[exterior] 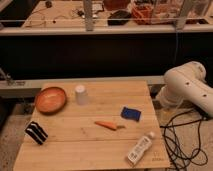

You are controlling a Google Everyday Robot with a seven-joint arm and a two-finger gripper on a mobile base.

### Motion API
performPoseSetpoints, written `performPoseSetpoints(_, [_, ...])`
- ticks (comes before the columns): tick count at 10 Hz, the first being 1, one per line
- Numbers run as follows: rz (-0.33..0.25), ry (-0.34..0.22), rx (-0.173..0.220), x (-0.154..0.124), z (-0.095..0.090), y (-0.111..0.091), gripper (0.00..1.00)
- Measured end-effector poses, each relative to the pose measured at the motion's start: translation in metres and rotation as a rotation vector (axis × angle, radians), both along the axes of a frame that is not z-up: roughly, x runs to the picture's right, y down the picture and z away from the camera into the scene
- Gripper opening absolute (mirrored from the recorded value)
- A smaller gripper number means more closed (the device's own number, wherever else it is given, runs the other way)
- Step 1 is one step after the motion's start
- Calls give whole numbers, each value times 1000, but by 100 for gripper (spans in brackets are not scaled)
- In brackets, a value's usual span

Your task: Place the ceramic cup over the eraser

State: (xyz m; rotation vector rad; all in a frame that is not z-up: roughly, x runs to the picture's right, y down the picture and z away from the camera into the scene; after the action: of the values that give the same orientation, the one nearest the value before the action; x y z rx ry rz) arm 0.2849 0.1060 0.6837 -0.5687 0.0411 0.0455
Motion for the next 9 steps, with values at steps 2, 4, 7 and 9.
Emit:
performPoseSetpoints(2, [-15, -3, 13, -6, -2, -5, 80])
performPoseSetpoints(4, [-41, -17, 37, -39, -6, -18, 80])
performPoseSetpoints(7, [-75, -32, 64, -70, -11, -33, 80])
performPoseSetpoints(9, [-84, -44, 79, -73, -12, -38, 80])
